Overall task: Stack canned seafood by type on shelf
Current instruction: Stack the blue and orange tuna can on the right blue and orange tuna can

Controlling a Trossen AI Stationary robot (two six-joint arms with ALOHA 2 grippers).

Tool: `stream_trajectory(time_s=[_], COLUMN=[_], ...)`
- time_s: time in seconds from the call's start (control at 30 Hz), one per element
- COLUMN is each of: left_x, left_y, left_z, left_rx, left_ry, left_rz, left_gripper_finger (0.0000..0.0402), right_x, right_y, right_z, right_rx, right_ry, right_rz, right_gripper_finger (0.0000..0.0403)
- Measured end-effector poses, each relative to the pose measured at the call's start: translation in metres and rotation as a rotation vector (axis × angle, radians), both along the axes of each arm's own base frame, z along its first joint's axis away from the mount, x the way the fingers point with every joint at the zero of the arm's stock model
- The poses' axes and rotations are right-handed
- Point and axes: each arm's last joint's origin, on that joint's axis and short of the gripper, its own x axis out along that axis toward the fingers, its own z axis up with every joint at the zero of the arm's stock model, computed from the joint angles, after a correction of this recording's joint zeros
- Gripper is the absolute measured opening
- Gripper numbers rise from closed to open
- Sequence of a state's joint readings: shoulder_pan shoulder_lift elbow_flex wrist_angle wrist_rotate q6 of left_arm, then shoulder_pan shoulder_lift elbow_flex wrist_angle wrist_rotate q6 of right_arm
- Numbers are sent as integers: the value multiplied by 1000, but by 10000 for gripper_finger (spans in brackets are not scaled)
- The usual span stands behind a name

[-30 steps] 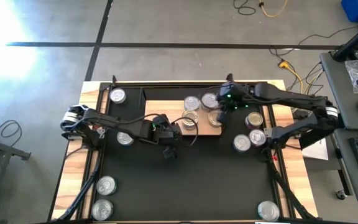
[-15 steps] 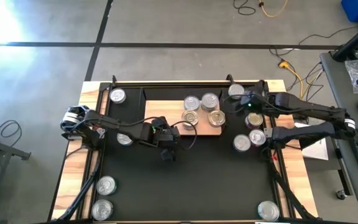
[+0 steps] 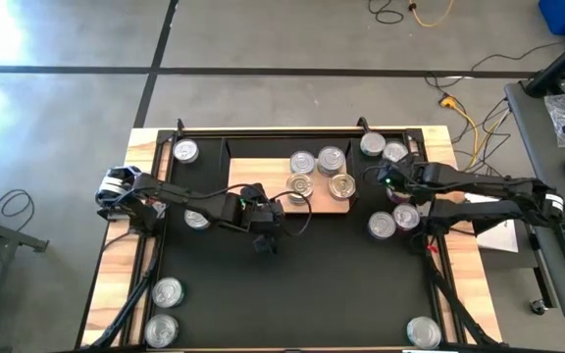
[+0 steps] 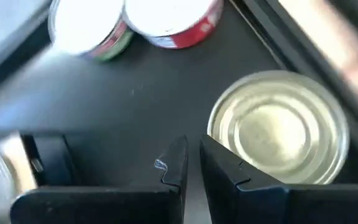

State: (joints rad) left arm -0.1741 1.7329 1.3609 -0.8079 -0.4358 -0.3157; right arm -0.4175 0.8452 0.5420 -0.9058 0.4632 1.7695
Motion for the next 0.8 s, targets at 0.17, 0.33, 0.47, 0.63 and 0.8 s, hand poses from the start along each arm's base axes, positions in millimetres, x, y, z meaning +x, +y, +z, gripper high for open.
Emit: stream_trajectory(time_s=[0.17,0.33,0.47,0.63,0.8], left_x=[0,0,1,1,1], left_y=[0,0,0,0,-7], left_z=[0,0,0,1,1], left_rx=[0,0,-1,-2,-50], left_ry=[0,-5,-13,-15,-5], left_rz=[0,0,0,0,-52], left_gripper_finger=[398,398,398,398,398], right_x=[1,0,-5,-5,-3], right_y=[0,-2,-4,-14,-13], right_z=[2,1,-6,-20,-38], right_rx=[13,-3,14,11,101], right_ry=[-183,-173,-135,-40,-6], right_rz=[-292,-356,-522,-582,-583], right_gripper_finger=[34,34,34,34,34])
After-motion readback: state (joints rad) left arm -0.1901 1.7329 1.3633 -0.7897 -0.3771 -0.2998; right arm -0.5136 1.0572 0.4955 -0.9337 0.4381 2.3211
